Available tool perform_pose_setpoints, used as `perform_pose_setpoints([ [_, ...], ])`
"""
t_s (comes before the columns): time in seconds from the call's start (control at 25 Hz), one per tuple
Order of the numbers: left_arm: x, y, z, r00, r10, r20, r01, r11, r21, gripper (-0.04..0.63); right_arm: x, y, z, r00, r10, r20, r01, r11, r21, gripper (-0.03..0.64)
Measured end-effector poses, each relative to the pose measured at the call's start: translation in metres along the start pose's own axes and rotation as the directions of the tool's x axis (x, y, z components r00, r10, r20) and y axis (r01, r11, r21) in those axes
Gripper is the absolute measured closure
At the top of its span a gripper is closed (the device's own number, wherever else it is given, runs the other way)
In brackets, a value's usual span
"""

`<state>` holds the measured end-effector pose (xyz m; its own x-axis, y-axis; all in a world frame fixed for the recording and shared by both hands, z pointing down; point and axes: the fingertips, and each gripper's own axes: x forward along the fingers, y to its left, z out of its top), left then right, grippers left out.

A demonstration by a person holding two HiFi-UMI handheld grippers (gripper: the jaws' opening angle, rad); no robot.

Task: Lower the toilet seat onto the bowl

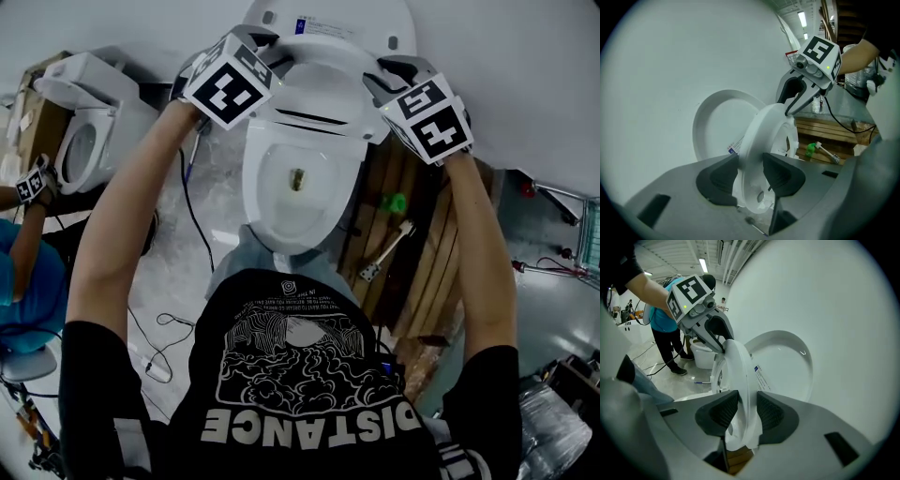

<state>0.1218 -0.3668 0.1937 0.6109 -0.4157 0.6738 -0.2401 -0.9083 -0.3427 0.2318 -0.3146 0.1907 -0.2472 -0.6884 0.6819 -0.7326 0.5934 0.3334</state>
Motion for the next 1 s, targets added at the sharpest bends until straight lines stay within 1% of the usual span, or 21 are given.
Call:
perform_pose_setpoints([
  [0.2,-0.015,-0.02,-0.009,1.0,0.0,-0.004,0.0,0.999,0.034,0.422,-0.012,0.022,-0.005,1.0,-0.014,-0.013,0.014,1.0,-0.017,0.485],
  [0.48,-0.04,-0.048,-0.028,1.0,-0.004,0.009,0.003,0.994,0.111,0.435,-0.028,0.059,-0.008,0.997,-0.052,-0.055,0.05,0.998,-0.036,0.486],
  [0.72,-0.058,-0.078,-0.042,0.999,-0.026,0.02,0.021,0.979,0.203,0.448,-0.042,0.091,-0.018,0.994,-0.086,-0.072,0.083,0.995,-0.055,0.488],
  [0.88,-0.068,-0.1,-0.055,0.998,-0.052,0.021,0.045,0.968,0.248,0.451,-0.049,0.116,-0.026,0.992,-0.091,-0.092,0.083,0.993,-0.085,0.489],
  [1.0,-0.074,-0.118,-0.065,0.997,-0.073,0.015,0.065,0.955,0.289,0.456,-0.054,0.134,-0.035,0.988,-0.099,-0.12,0.085,0.99,-0.113,0.489],
])
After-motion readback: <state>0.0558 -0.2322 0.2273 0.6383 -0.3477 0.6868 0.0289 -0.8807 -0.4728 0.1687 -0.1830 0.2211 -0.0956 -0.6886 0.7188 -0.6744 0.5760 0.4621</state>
